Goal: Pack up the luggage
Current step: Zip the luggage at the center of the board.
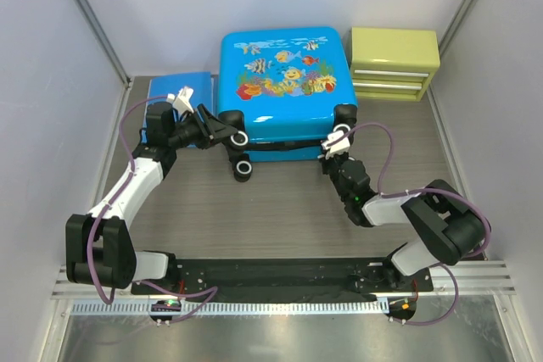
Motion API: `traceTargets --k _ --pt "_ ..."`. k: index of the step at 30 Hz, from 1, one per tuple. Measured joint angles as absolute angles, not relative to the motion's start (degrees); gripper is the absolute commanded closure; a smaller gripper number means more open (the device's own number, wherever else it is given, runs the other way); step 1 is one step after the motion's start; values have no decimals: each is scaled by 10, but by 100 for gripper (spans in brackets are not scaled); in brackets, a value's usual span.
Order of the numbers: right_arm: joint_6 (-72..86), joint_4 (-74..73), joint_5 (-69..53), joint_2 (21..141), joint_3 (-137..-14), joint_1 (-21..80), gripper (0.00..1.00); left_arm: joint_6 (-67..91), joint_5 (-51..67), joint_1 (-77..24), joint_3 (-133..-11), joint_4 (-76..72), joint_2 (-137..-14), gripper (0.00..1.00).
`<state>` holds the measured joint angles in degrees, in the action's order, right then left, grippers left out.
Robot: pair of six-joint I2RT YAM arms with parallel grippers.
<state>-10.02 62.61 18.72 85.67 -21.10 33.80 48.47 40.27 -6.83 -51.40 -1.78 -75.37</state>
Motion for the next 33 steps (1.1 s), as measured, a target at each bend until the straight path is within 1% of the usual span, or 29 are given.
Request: traceTargets --k 2,3,15,25,33 --pt "-105 626 180 856 -211 332 99 486 403 -68 -514 -19 -754 100" --pt "-107 625 177 856 -211 330 99 486 403 -68 -514 -19 -754 100" --pt "-117 606 132 848 -213 319 99 487 403 -68 -513 -22 -754 100" --pt "-123 592 127 853 -256 390 99 487 408 -66 -512 -23 -757 100" --pt "-126 599 129 886 -293 431 99 487 411 -66 -512 -23 -758 100"
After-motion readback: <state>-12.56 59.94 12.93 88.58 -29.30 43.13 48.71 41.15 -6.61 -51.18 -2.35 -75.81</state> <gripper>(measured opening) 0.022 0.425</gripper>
